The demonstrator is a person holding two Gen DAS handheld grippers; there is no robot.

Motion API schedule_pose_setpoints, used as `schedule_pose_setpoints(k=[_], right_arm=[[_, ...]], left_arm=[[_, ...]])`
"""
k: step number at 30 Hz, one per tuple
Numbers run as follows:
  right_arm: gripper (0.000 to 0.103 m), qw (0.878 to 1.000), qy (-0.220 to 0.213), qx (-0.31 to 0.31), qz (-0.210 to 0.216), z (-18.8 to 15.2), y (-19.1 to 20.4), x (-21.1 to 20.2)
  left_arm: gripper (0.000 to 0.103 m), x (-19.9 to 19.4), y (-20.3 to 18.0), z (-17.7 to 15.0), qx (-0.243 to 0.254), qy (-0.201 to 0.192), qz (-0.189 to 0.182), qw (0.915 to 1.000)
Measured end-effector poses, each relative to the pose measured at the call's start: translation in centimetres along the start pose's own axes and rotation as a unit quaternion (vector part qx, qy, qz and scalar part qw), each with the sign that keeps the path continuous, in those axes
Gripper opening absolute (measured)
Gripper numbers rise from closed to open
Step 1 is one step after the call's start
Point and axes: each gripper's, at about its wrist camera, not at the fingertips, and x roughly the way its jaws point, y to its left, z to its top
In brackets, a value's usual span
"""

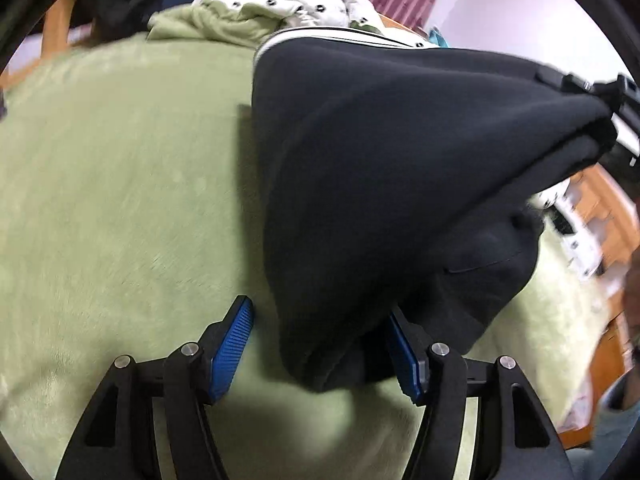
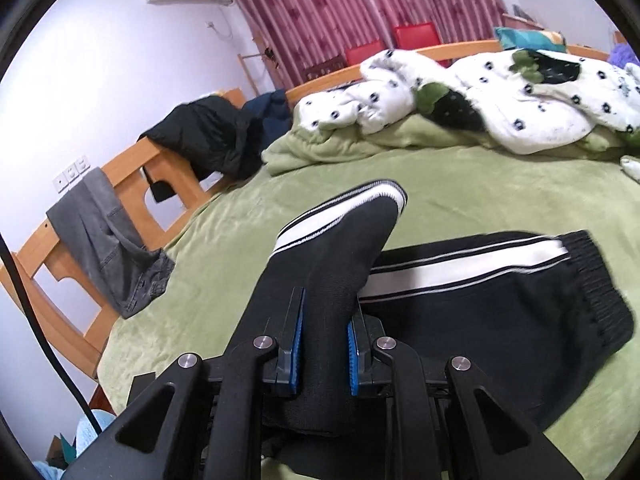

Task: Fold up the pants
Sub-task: 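Lay the folded leg down and open the left gripper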

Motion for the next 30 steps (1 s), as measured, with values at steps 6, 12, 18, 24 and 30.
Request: schedule_pose_setpoints(k=[6, 12, 18, 24, 30], right_arm=[[0.017, 0.996, -0.052, -0.018, -0.068, 1.5, -6.8, -4.5], [0.016, 0.985, -0.014, 0.065, -0.157, -2.1, -18.0, -4.1], [0.016, 0.984, 0.007, 0.082, -0.158, -4.0, -20.4, -3.6], [0.016, 0.980, 0.021, 0.082, -0.178, -5.1, -21.1, -2.7], [0.017, 0.980, 0.039, 0.075, -0.181, -6.0, -20.5, -2.9]], left_arm=[[0.061, 0.0, -2.9, -0.1, 0.052, 0.004, 0.010, 0.9986], [0.063, -1.6, -6.2, 0.0, 0.142, 0.023, -0.058, 0.9878], [0.063, -1.3, -8.6, 0.0, 0.192, 0.041, -0.055, 0.9790], [0.021, 0.2, -7.9, 0.6, 0.145, 0.021, -0.007, 0.9892], [0.022, -0.7, -7.3, -1.0, 0.152, 0.031, 0.005, 0.9879]])
